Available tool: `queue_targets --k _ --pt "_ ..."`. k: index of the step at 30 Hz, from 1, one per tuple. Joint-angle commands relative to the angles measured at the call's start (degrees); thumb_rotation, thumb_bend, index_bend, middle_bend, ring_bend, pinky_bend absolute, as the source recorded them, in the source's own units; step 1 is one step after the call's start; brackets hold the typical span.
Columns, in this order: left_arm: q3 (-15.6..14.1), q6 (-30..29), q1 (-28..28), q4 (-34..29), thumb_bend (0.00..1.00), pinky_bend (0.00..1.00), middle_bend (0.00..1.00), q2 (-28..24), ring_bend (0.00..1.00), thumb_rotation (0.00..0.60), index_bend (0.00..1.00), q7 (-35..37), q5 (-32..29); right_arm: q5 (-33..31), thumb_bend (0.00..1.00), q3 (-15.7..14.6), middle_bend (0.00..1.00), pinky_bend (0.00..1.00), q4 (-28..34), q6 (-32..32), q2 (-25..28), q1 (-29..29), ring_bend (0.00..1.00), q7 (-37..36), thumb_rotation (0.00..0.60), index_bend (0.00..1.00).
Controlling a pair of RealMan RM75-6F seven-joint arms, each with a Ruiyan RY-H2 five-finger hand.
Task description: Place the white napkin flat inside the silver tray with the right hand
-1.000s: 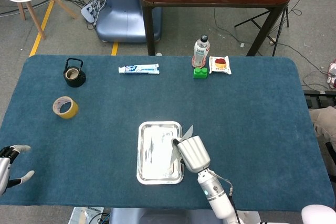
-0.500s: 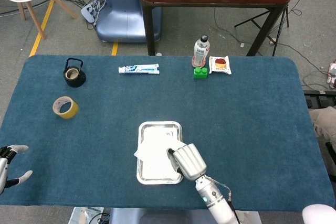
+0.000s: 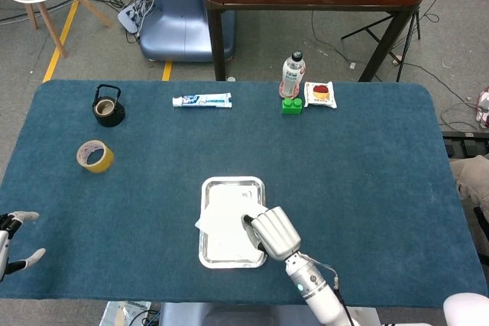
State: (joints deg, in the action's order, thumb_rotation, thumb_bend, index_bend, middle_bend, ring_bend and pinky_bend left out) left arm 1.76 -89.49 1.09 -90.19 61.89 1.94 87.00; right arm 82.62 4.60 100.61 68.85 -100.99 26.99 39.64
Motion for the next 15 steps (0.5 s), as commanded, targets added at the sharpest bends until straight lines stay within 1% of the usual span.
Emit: queue_targets --k 1,5,7,10,12,13,15 --pt "0.0 0.0 0.0 0.0 0.11 0.49 0.36 0.0 0.3 0.6 0.33 0.0 0.0 1.0 0.47 0.4 1.0 1.0 -0.5 -0.5 1.4 0.8 1.0 0.7 0.6 0.55" --pt "0.0 0.0 0.0 0.0 0.11 0.49 0.36 0.0 0.3 0.6 0.33 0.0 -0.1 2.4 0.2 0.5 1.0 1.0 -1.8 -0.8 2.3 1.8 0.96 2.1 0.6 0.53" --pt "0.1 -0.1 -0.1 0.0 0.11 0.49 0.36 -0.1 0.3 0.6 0.33 0.1 -0.2 2.5 0.13 0.7 1.0 1.0 -2.4 -1.7 3.1 2.4 0.93 2.2 0.6 0.53" --pt "0.2 -0.2 -0.2 0.0 0.11 0.49 0.36 -0.1 0.3 0.6 0.33 0.2 -0.3 2.6 0.1 0.9 0.99 0.94 -3.1 -3.2 4.5 3.5 0.85 2.8 0.6 0.53" --pt "0.2 -0.2 -0.2 0.0 0.11 0.49 0.36 -0.2 0.3 0.6 0.33 0.3 -0.4 2.5 0.11 0.9 0.96 0.91 -3.4 -4.4 5.6 4.3 0.81 3.7 0.6 0.49" --pt "0.2 -0.1 -0.2 0.0 0.11 0.49 0.36 -0.2 0.3 0.6 0.33 0.3 -0.4 2.5 0.13 1.0 0.94 0.89 -3.6 -5.2 6.4 4.8 0.79 4.7 0.6 0.46" --pt "0.2 -0.1 -0.2 0.0 0.11 0.49 0.36 -0.2 0.3 0.6 0.33 0.2 -0.3 2.6 0.23 0.9 0.92 0.88 -3.8 -6.4 7.4 5.7 0.78 6.2 0.6 0.42"
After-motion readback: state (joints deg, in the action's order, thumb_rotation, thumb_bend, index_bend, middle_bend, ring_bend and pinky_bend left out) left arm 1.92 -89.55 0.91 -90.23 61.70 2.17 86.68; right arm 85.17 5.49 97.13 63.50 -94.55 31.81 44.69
